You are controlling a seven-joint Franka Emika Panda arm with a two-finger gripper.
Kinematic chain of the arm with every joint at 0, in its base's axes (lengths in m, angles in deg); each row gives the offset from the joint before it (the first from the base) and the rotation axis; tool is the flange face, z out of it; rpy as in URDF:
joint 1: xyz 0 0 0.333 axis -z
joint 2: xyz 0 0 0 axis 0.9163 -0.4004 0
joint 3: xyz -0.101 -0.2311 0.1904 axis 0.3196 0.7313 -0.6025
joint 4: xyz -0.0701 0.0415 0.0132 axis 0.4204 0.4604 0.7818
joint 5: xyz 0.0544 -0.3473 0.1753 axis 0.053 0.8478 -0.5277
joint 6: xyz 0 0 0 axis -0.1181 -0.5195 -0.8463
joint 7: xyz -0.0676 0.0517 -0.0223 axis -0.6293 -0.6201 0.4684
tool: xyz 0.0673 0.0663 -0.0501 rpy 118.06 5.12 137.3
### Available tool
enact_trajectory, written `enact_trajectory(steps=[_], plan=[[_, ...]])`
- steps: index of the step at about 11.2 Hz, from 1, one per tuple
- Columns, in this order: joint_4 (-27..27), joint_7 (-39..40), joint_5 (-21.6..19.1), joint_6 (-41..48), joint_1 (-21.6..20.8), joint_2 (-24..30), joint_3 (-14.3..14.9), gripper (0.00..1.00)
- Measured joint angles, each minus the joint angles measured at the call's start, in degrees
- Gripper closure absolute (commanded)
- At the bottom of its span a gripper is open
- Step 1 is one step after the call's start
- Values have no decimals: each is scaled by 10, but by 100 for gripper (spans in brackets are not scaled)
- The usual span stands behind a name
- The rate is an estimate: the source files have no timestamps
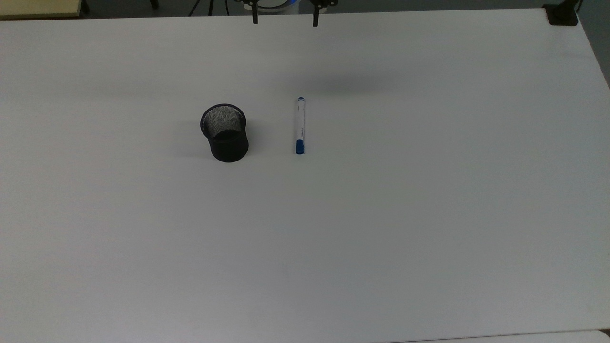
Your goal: Insert the marker
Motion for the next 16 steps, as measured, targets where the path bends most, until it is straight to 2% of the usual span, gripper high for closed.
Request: enact_trajectory(steps=[16], plan=[[-1, 0, 0, 0, 6, -3, 9, 0]])
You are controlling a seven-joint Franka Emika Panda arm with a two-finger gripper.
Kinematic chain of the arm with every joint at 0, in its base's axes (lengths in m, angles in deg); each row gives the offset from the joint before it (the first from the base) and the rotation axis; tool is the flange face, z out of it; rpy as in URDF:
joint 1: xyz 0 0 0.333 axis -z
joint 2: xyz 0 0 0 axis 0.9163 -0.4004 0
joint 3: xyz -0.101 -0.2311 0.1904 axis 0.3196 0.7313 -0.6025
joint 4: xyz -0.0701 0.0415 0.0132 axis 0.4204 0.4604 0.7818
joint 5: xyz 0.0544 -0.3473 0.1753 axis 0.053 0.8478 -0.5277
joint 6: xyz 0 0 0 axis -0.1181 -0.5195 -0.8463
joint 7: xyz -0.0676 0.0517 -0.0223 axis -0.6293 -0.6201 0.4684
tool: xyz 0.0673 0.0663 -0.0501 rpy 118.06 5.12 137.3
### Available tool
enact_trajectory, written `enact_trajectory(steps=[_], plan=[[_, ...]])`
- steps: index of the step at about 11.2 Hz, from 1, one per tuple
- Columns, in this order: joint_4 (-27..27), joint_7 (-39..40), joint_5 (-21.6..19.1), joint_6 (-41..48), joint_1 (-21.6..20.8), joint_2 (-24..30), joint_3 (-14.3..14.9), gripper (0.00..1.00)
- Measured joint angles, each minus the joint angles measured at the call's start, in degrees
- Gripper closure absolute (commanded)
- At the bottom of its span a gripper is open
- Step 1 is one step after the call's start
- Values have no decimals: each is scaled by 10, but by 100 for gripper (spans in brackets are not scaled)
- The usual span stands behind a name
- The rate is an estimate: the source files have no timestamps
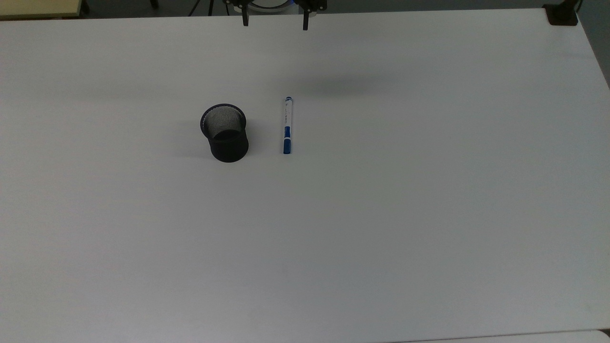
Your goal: Insert the marker
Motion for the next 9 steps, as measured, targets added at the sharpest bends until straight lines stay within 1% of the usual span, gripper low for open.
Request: enact_trajectory(steps=[3, 7, 9], plan=[[-1, 0, 0, 9, -1, 3, 0, 0], [-16, 8, 0, 8, 3, -13, 0, 0], [-43, 19, 0, -9, 8, -16, 1, 0]])
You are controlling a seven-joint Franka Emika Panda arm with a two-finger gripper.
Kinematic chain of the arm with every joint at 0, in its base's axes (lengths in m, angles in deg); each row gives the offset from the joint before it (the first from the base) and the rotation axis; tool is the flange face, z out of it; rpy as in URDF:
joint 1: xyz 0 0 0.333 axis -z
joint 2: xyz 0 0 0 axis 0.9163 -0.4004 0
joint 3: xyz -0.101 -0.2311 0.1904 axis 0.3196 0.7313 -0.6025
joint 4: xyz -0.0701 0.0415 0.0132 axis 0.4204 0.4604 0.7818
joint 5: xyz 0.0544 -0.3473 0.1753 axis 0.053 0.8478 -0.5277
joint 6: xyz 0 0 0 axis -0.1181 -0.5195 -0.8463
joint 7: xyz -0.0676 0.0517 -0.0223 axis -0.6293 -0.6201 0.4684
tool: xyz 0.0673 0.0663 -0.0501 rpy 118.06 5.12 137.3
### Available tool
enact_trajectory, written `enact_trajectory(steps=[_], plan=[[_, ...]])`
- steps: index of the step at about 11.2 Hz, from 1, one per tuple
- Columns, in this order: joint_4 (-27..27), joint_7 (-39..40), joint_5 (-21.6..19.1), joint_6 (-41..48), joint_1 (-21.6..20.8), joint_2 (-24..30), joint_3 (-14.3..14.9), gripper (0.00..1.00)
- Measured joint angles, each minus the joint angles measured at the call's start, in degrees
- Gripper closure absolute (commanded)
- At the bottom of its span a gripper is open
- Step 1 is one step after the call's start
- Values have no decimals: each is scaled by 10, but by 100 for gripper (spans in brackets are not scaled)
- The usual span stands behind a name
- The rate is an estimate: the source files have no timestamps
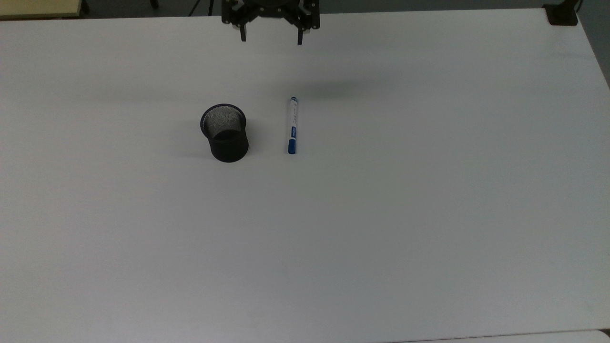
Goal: Insert the marker
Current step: 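Lower the open gripper over the white blue-capped marker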
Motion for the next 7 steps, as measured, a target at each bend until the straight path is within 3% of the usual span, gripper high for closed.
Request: enact_trajectory(steps=[7], plan=[[-133, 22, 0, -91, -8, -3, -3, 0]])
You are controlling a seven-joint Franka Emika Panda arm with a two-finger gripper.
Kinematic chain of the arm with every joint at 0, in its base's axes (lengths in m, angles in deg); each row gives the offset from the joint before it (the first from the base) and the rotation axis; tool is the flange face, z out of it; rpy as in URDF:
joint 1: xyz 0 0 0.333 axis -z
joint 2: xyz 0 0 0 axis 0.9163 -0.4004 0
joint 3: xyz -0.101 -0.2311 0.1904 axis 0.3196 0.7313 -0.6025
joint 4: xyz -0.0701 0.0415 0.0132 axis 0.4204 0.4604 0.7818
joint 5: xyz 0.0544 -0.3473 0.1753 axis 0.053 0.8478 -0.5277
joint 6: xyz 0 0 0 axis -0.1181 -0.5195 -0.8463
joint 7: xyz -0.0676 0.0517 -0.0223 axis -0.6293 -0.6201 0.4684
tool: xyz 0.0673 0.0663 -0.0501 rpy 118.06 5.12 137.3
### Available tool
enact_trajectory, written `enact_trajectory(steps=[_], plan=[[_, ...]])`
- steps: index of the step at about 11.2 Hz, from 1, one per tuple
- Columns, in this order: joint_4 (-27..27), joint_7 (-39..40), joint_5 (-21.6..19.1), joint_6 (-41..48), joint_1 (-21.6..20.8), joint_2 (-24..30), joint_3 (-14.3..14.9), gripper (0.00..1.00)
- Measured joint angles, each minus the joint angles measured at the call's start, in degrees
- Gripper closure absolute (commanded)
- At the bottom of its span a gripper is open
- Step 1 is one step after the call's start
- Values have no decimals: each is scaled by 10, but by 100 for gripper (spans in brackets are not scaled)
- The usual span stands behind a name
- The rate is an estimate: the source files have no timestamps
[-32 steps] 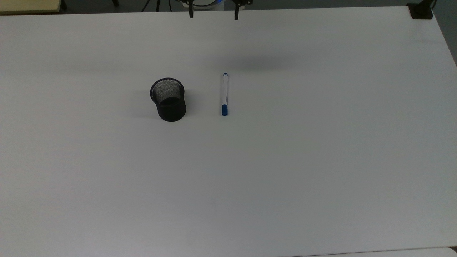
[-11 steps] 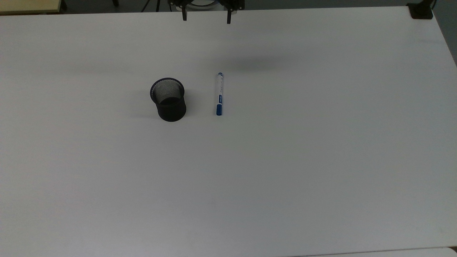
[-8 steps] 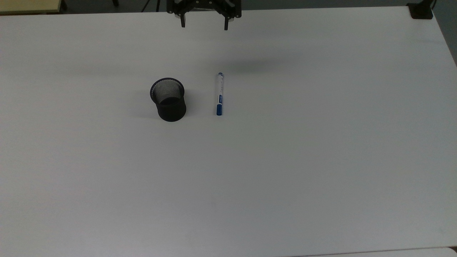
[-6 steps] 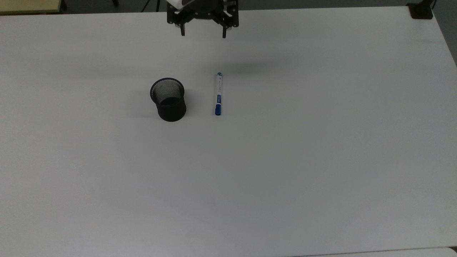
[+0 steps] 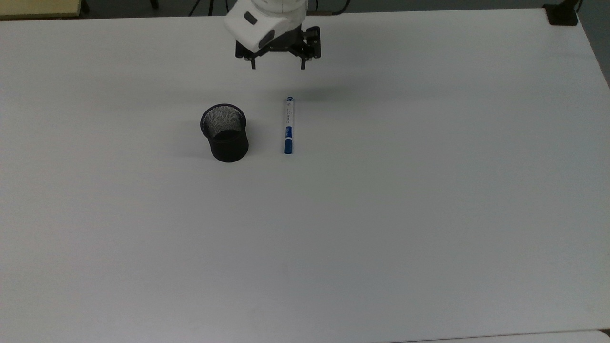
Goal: Insert the marker
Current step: 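Lower the open gripper over the white blue-capped marker, then close the gripper on the marker near its blue cap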
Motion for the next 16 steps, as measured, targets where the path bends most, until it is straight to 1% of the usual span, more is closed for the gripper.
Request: enact_trajectory(steps=[3, 5, 9, 10, 12, 13, 15, 16], plan=[[-49, 0, 0, -73, -2, -4, -2, 11], [-61, 0, 0, -124, -2, -18, -2, 18], [-62, -22, 0, -212, -19, -75, -3, 34], [-62, -23, 0, -224, -21, -86, -3, 36], [-62, -24, 0, -256, -22, -103, -3, 36], [-62, -24, 0, -264, -22, -109, -3, 39], [-62, -24, 0, -272, -22, -121, -3, 49], [-62, -24, 0, -286, -22, -128, -3, 51]])
